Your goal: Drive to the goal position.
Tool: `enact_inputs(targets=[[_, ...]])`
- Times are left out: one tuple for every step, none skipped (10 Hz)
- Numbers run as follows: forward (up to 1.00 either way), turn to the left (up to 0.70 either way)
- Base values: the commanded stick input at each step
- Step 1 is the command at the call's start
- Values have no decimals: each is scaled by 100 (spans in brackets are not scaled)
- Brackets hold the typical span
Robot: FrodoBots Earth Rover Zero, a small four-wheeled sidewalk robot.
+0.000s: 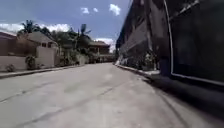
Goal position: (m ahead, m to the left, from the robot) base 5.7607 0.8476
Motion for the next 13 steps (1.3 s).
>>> enact_inputs(targets=[[100,0],[100,0],[100,0],[100,0],[100,0],[100,0],[100,0],[100,0],[100,0],[100,0],[100,0],[100,0],[100,0]])
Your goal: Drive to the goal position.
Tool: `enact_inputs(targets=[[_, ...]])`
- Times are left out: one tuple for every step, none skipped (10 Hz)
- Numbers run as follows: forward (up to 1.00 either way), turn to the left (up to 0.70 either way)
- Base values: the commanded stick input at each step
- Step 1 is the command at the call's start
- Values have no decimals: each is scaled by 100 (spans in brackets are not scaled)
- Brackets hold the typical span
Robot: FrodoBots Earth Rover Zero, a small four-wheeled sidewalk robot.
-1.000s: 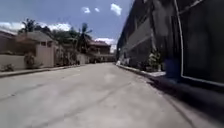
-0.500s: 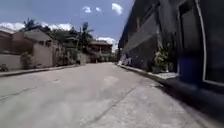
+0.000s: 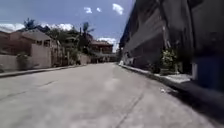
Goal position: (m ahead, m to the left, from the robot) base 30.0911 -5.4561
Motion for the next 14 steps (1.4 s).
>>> enact_inputs(targets=[[100,0],[100,0],[100,0],[100,0],[100,0],[100,0],[100,0],[100,0],[100,0],[100,0],[100,0],[100,0],[100,0],[100,0]])
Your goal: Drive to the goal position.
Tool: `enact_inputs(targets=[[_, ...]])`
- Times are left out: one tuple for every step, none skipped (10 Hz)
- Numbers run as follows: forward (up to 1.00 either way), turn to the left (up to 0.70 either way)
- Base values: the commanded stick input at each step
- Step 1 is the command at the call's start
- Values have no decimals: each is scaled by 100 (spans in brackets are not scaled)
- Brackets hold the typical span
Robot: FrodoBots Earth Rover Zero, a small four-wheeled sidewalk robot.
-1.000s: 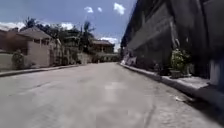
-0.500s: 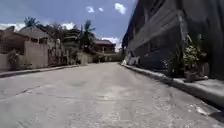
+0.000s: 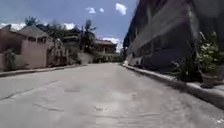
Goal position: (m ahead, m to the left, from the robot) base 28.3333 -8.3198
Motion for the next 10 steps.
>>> enact_inputs(targets=[[100,0],[100,0],[100,0],[100,0],[100,0],[100,0],[100,0],[100,0],[100,0],[100,0]])
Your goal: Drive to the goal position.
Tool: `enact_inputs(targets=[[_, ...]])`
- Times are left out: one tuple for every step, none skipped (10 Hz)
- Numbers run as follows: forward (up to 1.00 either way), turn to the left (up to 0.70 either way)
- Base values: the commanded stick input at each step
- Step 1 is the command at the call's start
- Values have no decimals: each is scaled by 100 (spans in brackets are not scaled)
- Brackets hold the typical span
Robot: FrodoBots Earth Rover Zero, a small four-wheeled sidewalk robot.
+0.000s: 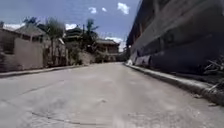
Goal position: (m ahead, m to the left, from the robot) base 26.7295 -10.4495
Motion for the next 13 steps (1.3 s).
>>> enact_inputs(targets=[[100,0],[100,0],[100,0],[100,0],[100,0],[100,-11],[100,-26],[100,-40],[100,-40],[100,-39],[100,-28],[100,-20],[100,-13]])
